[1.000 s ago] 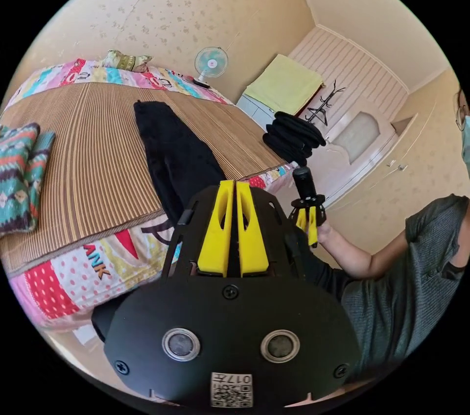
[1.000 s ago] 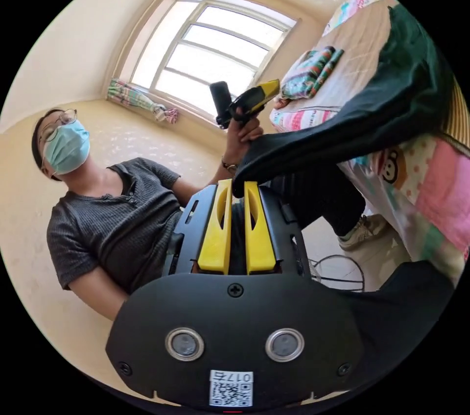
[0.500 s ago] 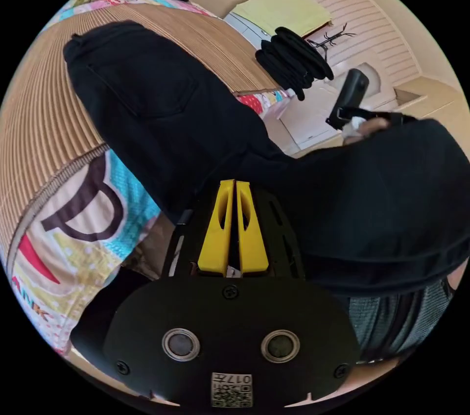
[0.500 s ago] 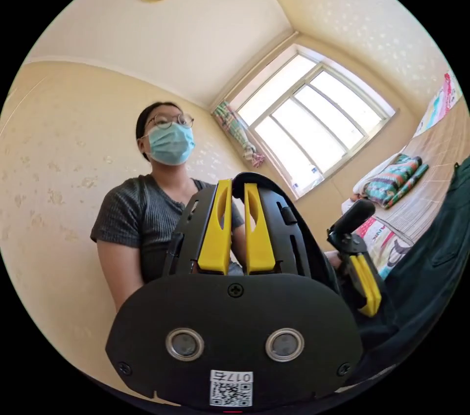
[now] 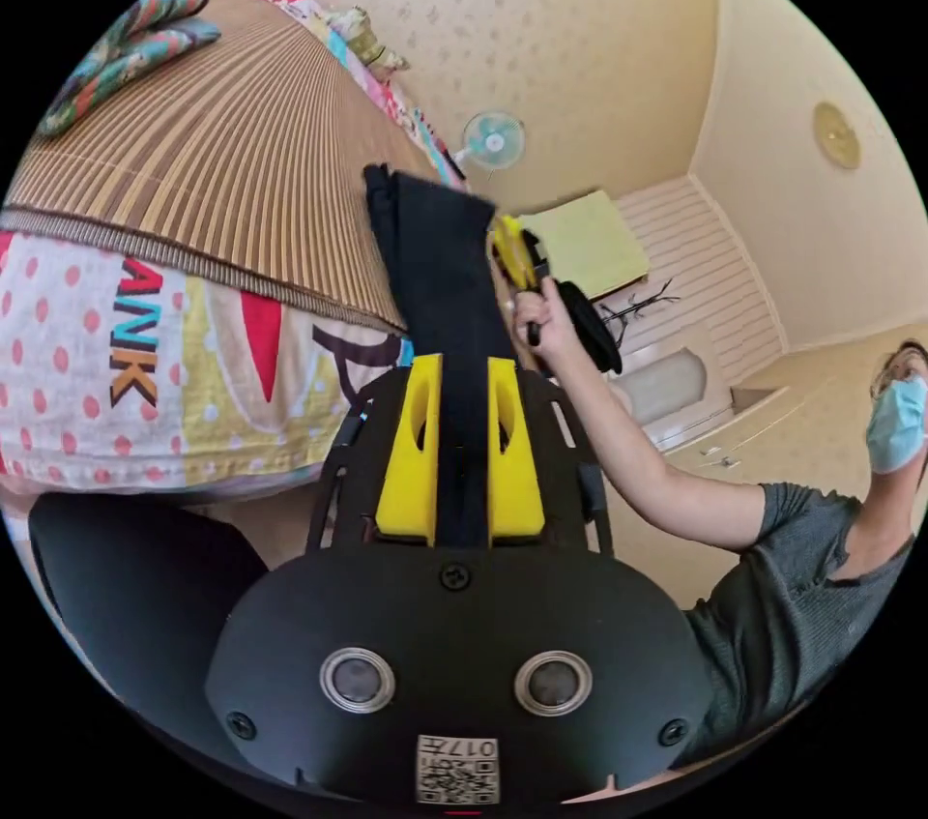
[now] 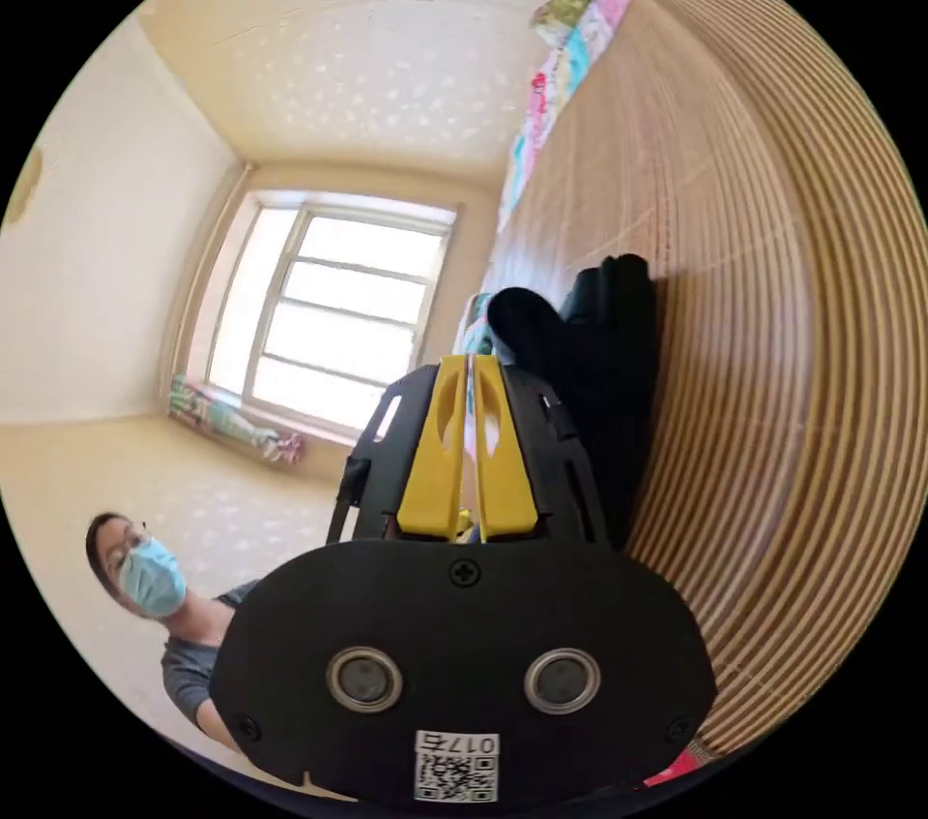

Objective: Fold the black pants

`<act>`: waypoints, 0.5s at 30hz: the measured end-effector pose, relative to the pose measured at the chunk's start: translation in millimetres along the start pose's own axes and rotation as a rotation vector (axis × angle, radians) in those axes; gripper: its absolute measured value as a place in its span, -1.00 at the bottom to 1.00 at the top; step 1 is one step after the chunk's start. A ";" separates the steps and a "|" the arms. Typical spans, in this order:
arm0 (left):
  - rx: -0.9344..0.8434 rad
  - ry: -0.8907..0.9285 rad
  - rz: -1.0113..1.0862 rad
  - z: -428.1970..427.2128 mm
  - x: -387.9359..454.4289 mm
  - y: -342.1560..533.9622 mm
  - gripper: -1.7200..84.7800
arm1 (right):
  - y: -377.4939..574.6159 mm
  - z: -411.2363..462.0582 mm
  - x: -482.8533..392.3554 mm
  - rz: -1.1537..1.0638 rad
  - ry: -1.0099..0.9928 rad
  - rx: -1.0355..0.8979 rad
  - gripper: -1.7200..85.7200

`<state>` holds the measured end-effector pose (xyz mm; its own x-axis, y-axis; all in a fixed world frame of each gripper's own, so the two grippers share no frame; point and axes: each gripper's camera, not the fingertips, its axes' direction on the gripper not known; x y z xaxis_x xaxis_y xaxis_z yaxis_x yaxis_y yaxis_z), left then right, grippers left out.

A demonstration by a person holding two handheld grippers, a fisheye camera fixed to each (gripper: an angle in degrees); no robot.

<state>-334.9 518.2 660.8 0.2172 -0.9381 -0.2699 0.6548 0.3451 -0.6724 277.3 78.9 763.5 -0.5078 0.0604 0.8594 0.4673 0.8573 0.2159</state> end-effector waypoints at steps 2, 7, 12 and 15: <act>0.000 0.025 -0.031 -0.3 -6.5 -2.8 -0.73 | 25.3 -17.0 2.0 0.005 -0.040 0.100 -0.93; -0.205 -0.151 -0.116 32.0 -22.3 -17.6 -0.69 | 106.2 -23.6 -44.4 -0.166 -0.016 0.063 -0.94; -0.561 -0.156 -0.161 91.9 -48.5 -28.9 -0.62 | 207.3 -17.4 -90.2 -0.331 -0.066 -0.152 -0.94; -0.550 -0.100 -0.222 102.5 -67.1 -32.4 -0.60 | 259.7 -13.3 -111.8 -0.309 -0.062 -0.267 -0.94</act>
<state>-296.4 566.8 771.4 0.2024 -0.9787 -0.0336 0.2278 0.0804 -0.9704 465.1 288.0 729.7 -0.6928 -0.1413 0.7071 0.4532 0.6774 0.5794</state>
